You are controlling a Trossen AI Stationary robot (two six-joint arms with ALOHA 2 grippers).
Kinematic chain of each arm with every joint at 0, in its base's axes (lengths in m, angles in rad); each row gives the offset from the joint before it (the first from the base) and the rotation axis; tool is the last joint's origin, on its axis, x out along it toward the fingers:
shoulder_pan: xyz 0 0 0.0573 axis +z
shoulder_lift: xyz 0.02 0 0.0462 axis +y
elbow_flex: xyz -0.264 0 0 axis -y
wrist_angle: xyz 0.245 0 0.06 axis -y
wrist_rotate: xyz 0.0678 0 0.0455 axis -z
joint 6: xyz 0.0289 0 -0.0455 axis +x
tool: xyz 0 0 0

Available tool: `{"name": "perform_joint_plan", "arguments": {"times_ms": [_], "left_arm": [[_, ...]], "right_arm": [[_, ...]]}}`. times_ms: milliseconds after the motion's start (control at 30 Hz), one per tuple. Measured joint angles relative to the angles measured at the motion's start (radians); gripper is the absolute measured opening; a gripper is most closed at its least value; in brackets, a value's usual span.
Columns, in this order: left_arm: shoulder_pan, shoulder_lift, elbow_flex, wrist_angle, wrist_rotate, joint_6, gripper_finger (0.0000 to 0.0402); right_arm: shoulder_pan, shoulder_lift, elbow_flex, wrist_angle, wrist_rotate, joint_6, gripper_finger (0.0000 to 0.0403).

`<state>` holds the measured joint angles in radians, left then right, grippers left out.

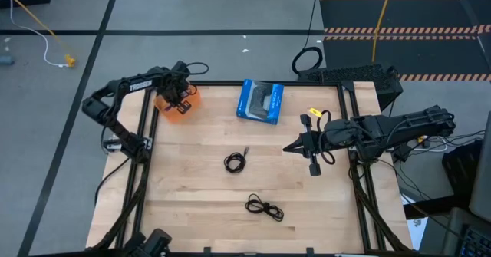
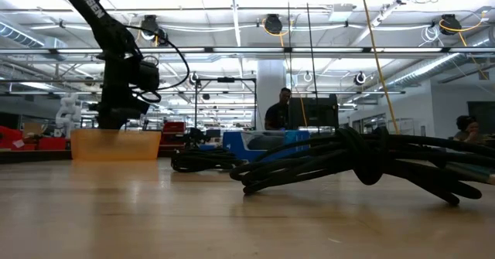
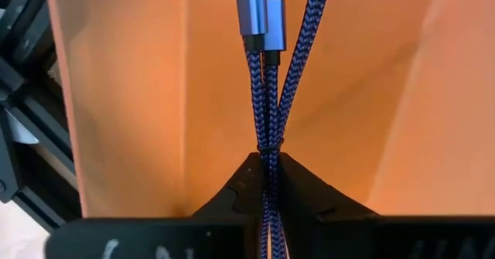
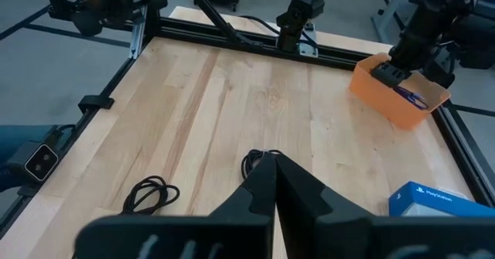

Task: Pick and place USB-C Cables
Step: Put the blue charger cable into the orange bin, then put the bottom black charger cable into the orange bin

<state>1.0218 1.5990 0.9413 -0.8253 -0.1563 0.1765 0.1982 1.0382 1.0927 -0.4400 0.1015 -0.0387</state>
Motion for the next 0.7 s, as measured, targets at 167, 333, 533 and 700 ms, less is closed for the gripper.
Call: {"name": "perform_joint_plan", "arguments": {"times_ms": [167, 333, 533, 700], "left_arm": [[-0.002, 0.001, 0.0, 0.009, 0.0, -0.021, 0.0049], [-0.002, 0.001, 0.0, 0.009, 0.0, -0.022, 0.0051], [-0.002, 0.001, 0.0, 0.01, 0.0, -0.052, 0.0067], [-0.003, -0.018, 0.0, -0.005, -0.001, -0.058, 0.0097]], "right_arm": [[0.0, 0.0, 0.0, -0.007, 0.0, 0.0, 0.0], [0.0, 0.0, 0.0, -0.007, 0.0, 0.0, 0.0], [0.0, 0.0, 0.0, -0.006, -0.001, 0.0, 0.0], [0.0, 0.0, 0.0, -0.006, -0.001, 0.0, 0.0]]}}
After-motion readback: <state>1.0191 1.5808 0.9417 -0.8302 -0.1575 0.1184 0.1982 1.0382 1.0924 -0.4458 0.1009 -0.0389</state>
